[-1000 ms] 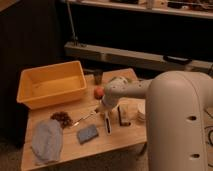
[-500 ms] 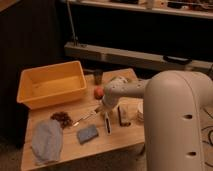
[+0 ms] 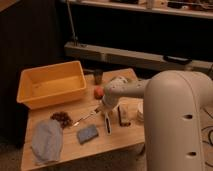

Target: Place brush in tray

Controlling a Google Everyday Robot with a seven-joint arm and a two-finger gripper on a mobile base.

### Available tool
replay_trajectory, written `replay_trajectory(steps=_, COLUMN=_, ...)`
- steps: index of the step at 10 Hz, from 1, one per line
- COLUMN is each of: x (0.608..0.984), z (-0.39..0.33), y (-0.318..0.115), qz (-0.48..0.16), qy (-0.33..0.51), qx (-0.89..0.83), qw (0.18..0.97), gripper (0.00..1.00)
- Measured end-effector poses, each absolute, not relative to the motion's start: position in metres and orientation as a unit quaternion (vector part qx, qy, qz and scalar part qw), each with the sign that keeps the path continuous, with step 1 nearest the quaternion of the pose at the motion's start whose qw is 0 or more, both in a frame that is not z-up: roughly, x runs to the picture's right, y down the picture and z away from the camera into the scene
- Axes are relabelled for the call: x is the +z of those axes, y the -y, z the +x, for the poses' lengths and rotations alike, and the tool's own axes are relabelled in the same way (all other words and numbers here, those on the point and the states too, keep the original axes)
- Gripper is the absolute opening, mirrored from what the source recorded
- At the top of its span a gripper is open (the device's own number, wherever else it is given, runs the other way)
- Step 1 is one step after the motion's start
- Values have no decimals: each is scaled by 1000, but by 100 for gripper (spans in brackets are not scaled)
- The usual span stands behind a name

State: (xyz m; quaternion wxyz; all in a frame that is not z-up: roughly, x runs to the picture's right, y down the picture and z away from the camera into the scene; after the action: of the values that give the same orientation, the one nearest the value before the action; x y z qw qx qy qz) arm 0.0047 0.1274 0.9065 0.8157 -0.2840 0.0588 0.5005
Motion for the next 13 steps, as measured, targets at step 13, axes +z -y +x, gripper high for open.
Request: replay_trajectory(steps=13, x=881, z=12, y=-112, qz=-292, qy=-7, qx=507, qw=811, gripper=0)
